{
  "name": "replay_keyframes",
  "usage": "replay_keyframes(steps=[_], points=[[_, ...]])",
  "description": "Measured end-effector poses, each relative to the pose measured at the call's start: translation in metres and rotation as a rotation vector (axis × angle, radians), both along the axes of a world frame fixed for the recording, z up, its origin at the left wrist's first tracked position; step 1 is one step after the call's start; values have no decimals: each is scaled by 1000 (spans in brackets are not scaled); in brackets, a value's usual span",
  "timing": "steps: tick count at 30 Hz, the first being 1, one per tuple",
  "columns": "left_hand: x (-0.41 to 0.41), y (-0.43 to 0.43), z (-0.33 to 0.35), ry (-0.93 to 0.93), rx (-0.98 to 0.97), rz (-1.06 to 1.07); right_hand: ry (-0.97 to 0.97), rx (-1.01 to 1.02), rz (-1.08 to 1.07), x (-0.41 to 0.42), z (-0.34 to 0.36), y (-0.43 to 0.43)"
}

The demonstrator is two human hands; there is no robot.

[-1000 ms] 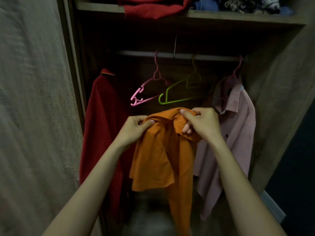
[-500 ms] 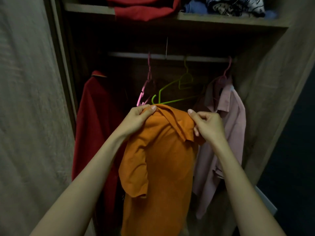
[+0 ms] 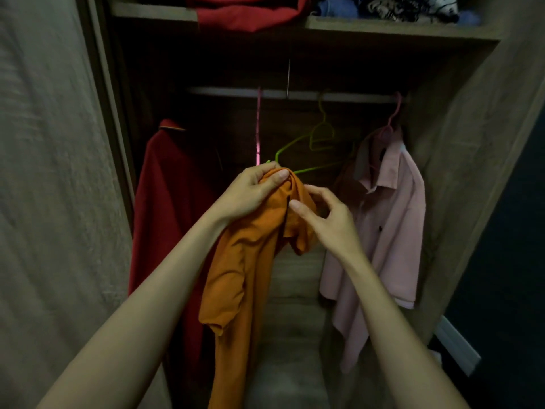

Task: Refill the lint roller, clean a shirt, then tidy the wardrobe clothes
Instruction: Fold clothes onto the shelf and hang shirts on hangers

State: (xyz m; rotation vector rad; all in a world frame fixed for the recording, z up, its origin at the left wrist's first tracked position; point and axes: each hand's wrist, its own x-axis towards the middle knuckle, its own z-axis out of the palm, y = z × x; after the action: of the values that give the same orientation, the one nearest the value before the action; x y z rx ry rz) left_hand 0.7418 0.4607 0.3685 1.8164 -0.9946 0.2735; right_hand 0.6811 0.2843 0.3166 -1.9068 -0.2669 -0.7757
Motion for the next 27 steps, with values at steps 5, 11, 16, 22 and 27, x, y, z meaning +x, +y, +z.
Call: replay_keyframes(steps=[5, 11, 16, 22, 27], points=[[2, 15, 4, 9, -45, 74, -45, -38, 6, 10, 1, -13], [4, 26, -6, -17, -76, 219, 21, 109, 182, 7, 2, -3], [3, 19, -1, -42, -147, 315, 227, 68, 299, -9, -29, 15], [2, 10, 10, -48, -181, 352, 115, -331, 115, -7, -55, 20], [10, 19, 13, -21, -227, 398, -74, -54, 129, -5, -46, 13]])
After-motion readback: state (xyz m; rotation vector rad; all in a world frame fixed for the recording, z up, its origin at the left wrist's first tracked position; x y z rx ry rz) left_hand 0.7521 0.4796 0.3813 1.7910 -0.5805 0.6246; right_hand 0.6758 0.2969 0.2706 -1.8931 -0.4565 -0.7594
